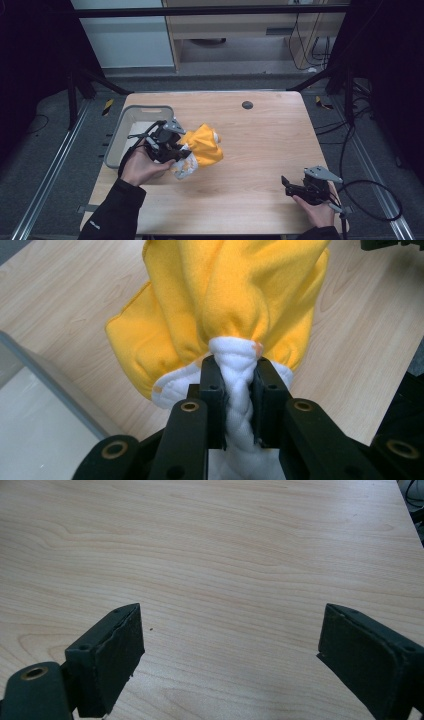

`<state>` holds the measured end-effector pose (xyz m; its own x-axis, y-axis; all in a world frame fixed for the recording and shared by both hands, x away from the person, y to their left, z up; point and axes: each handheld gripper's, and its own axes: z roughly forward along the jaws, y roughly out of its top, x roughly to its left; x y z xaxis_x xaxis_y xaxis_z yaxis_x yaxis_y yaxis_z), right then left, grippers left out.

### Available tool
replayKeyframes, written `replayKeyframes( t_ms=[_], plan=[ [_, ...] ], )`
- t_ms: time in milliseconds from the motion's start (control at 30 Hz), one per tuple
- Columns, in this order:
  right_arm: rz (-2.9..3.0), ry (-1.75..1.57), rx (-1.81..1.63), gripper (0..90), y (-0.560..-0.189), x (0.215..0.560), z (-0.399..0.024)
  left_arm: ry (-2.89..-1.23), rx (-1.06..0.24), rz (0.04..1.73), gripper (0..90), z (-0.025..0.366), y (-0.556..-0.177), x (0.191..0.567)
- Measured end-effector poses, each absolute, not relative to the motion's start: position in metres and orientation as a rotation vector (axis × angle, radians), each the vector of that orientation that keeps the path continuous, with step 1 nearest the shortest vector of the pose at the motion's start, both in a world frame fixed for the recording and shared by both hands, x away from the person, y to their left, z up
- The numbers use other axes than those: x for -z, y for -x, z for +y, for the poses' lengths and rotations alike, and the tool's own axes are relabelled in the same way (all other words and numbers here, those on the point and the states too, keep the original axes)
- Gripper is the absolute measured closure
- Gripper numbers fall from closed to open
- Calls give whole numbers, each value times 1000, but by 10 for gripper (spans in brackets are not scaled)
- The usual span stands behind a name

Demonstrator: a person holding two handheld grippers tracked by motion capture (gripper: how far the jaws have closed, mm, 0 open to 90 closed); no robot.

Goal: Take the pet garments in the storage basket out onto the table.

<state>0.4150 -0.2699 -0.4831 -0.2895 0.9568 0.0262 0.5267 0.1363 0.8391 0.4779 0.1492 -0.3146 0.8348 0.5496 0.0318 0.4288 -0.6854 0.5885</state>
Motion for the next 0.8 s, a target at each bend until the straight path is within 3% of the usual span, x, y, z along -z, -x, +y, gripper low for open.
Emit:
replayKeyframes(
  t_ms=[800],
  plan=[
    [1884, -1419, -1047, 107, -415, 483, -270, -2499, -187, 598, 782, 102, -476, 359]
  ],
)
